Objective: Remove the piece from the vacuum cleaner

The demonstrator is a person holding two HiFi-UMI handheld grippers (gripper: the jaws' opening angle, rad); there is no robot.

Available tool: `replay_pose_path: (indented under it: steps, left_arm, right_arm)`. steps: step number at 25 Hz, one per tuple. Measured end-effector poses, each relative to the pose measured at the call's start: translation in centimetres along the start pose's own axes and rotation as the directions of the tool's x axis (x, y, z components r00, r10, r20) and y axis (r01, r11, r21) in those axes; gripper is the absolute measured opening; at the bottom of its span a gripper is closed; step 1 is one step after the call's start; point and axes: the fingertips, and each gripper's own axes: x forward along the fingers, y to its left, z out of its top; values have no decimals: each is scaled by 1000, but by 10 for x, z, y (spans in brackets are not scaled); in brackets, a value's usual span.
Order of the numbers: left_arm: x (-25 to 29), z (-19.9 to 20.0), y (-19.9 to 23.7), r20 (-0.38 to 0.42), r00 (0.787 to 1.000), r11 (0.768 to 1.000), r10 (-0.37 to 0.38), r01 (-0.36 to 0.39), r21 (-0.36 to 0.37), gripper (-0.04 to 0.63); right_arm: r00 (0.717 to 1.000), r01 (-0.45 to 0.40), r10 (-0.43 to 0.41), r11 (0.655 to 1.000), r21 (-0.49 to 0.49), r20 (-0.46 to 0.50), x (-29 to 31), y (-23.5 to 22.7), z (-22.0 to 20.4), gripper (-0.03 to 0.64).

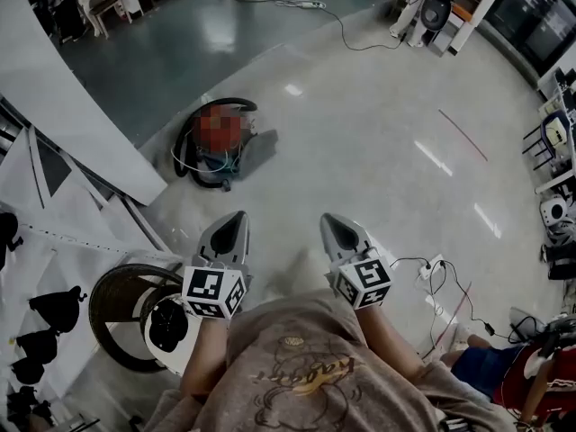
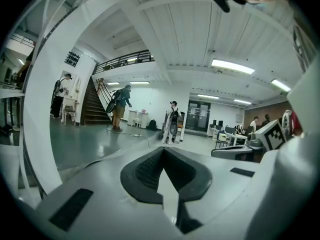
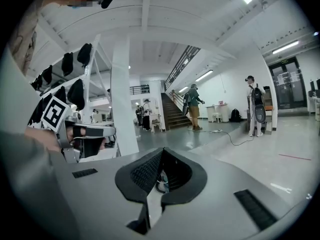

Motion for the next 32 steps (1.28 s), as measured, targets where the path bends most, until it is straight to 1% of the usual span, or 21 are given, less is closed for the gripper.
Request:
replay_pose_path:
  steps: [5,8,15,19,22,27,32]
  left_arm:
    - [12,0,18,-9,1000,1000,-1,1,-8,2]
    - [24,0,30,-13,1000,1000,9,-9,-4,2]
    - [70,1,58,-23,999,999,30,-31,-19,2]
    - [109,11,75,-33,998,998,49,-50,-31,2]
    - [144,24,89,-34,996,996,77,-78,-42,2]
    - [204,51,111,-31,991,989,133,-135,-57,2]
    - [256,72,129,-32,981,978,192,-194,-79,2]
  right_arm:
    - [1000,13,-13,1000,1,-18,21,-2,-2,0]
    - [1000,2,-2,1000,4,-22,39,-7,-3,0]
    - [999,-29,29,1000,9,-29,92,-32,-1,0]
    - [998,-52,52,999,18,-36,129,-56,11,0]
    - [996,-81,81,997,12,-43,162,-80,26,0]
    - [987,-149,149,989,6,-64,219,-124,54,0]
    - [972,-220,220,975,3,-85,272,-159,74,0]
